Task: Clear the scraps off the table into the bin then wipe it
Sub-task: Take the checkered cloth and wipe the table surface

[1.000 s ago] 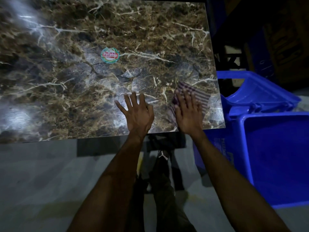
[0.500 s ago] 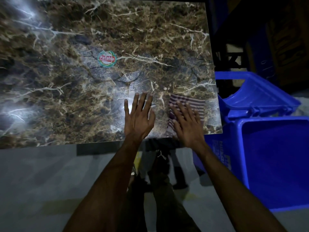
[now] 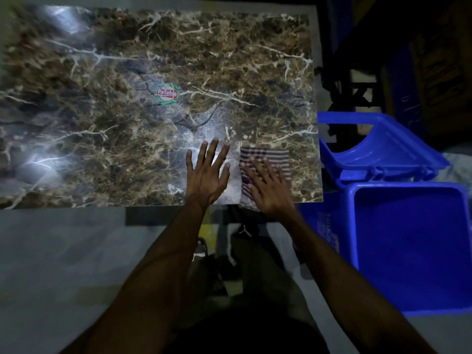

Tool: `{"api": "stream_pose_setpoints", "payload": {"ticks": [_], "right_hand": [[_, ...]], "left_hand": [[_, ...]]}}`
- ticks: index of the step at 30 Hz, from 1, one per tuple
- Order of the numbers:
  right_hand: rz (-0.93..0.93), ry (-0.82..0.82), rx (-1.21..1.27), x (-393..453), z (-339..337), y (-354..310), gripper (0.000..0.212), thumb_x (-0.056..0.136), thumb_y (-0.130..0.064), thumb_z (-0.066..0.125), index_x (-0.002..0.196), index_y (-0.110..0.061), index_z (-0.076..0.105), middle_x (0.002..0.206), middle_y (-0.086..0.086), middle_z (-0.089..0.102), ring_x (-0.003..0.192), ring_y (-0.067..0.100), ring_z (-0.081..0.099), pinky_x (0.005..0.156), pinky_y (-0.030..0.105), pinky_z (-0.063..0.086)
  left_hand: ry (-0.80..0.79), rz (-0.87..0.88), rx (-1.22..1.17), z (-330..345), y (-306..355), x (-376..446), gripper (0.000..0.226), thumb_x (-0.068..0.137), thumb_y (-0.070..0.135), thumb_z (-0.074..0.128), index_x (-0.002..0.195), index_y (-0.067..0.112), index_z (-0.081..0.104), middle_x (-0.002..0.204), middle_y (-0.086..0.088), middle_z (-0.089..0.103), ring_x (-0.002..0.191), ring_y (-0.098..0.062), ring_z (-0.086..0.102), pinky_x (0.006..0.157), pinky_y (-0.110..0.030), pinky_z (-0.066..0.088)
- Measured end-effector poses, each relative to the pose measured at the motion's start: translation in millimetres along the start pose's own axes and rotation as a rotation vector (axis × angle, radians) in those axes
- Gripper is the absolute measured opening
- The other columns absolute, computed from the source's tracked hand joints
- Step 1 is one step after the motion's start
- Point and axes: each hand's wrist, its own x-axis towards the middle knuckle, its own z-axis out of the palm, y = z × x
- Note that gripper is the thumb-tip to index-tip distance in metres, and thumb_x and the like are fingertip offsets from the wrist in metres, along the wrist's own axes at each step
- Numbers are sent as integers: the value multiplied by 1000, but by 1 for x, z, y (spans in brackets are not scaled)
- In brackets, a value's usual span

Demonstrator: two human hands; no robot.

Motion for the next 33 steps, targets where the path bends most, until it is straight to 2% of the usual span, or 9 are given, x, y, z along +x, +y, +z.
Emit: {"api": "stream_pose_setpoints", "payload": {"ticks": [3,7,11,15,18,21,25,28,33], "right_hand": [[134,-23,43,-10,-13,29,59,110,-43,28,166,-35,13,175,-4,7,162,21,0,129,51,9],[284,24,118,29,-27,48,58,110,-47,22,166,-34,14,175,-2,6,161,21,1,128,50,5],[248,10,121,57,-22,26,60,110,-47,21,167,-32,12,175,0,5,161,25,-1,127,54,0],[68,-35,97,6,-14,25,60,110,-45,25,167,-32,11,175,0,5,162,25,-2,128,55,8],[155,-64,103,-30,-16,46,59,110,-46,28,166,-38,9,175,-6,2,162,20,-5,128,53,9],[291,-35,91,-19,-28,67,60,109,-49,23,166,-40,7,175,-7,2,161,20,-1,127,52,11],[409,-9,140,51,-39,73,62,108,-49,19,167,-32,10,175,2,3,161,28,1,128,54,8],[337,-6,153,82,-35,52,63,107,-50,17,167,-31,12,175,2,3,161,29,-1,128,55,4],[151,1,118,30,-18,37,59,110,-42,27,167,-32,13,175,-1,2,162,24,-4,129,52,4]], "left_hand": [[-86,-13,12,-6,4,2,57,111,52,22,164,41,4,174,7,-3,161,-21,-2,124,-66,2],[-179,-67,6,-16,19,4,58,111,53,17,165,38,-1,173,5,-10,160,-23,-8,122,-69,0],[-294,-110,-2,-26,28,11,69,106,66,21,163,42,-7,172,2,-17,159,-31,-12,118,-75,-1],[-438,-72,20,-34,36,24,91,91,86,32,160,48,-14,170,3,-24,155,-49,-12,108,-85,12],[-557,-97,51,-39,50,36,111,78,91,50,156,52,-19,166,0,-35,149,-60,-17,101,-90,12],[-588,-123,24,-43,65,41,118,77,77,68,157,54,-17,164,-8,-39,143,-67,-21,102,-89,13],[-575,-176,54,-43,82,41,117,86,57,76,160,45,-14,163,-17,-36,142,-72,-15,106,-83,20],[-568,-197,114,-38,92,45,119,87,44,80,162,38,-13,164,-27,-29,142,-73,-7,109,-80,24],[-542,-167,111,-35,91,55,131,83,36,86,159,40,-21,159,-28,-37,143,-70,-16,109,-84,16]]}}
